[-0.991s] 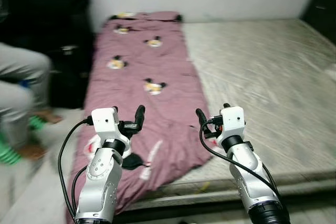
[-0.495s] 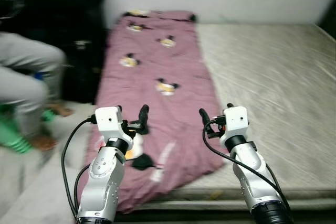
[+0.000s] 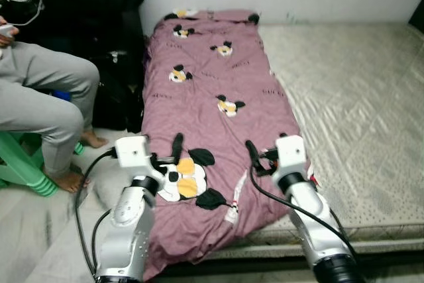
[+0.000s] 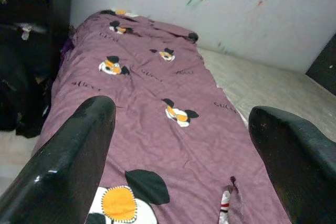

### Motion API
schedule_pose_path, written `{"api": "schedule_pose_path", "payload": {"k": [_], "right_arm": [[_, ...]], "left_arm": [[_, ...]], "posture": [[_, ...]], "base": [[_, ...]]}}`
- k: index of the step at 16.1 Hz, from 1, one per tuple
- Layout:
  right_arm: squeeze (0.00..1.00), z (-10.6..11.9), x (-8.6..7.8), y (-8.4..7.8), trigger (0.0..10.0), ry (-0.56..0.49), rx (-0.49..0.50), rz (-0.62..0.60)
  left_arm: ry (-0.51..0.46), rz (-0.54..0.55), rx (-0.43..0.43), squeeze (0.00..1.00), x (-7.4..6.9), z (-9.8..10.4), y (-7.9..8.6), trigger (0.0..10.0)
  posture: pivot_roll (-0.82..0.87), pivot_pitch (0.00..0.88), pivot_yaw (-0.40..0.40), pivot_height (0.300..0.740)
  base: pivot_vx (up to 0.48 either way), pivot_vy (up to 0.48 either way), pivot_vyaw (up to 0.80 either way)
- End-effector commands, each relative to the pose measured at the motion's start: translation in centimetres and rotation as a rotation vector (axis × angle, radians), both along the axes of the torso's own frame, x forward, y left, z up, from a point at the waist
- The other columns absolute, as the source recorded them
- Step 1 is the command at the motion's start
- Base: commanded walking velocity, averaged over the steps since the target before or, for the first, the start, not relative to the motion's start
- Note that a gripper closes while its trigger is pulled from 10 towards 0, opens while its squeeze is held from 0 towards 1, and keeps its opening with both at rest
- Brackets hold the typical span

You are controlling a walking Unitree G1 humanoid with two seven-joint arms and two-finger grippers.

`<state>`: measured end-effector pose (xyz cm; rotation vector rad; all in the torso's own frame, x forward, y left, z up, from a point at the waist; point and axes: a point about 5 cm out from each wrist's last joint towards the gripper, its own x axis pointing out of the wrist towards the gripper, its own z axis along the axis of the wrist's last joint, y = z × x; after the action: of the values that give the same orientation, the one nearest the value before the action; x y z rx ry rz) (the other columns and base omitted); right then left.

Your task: Clean up the room

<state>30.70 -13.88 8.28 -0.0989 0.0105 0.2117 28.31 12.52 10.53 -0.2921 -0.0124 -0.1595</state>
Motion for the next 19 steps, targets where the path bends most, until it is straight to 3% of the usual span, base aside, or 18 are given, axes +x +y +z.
{"api": "schedule_pose_path", "payload": {"k": [1,5,9,19], "right_arm": [[0.0,0.16,0.16,0.25,10.0,-0.001,0.003,0.009],[0.0,0.17,0.16,0.12,10.0,-0.002,0.005,0.001],[0.0,0.1,0.13,0.15,10.0,-0.001,0.005,0.001],[0.0,0.04,0.1,0.09,10.0,0.001,0.004,-0.002]], "left_arm": [[-0.005,0.006,-0.003,0.0,0.03,0.14,0.04,10.0],[-0.01,-0.006,-0.011,0.0,-0.02,0.15,-0.11,10.0],[-0.036,-0.019,-0.002,0.0,-0.13,0.39,-0.05,10.0],[-0.017,-0.011,-0.005,0.0,-0.16,0.13,-0.13,10.0]], "posture": [[0.03,0.04,0.017,0.74],[0.02,0.044,0.016,0.74],[0.02,0.044,0.016,0.74],[0.02,0.048,0.017,0.74]], "base": [[0.0,0.0,0.0],[0.0,0.0,0.0],[0.302,0.0,0.0],[0.0,0.0,0.0]]}}
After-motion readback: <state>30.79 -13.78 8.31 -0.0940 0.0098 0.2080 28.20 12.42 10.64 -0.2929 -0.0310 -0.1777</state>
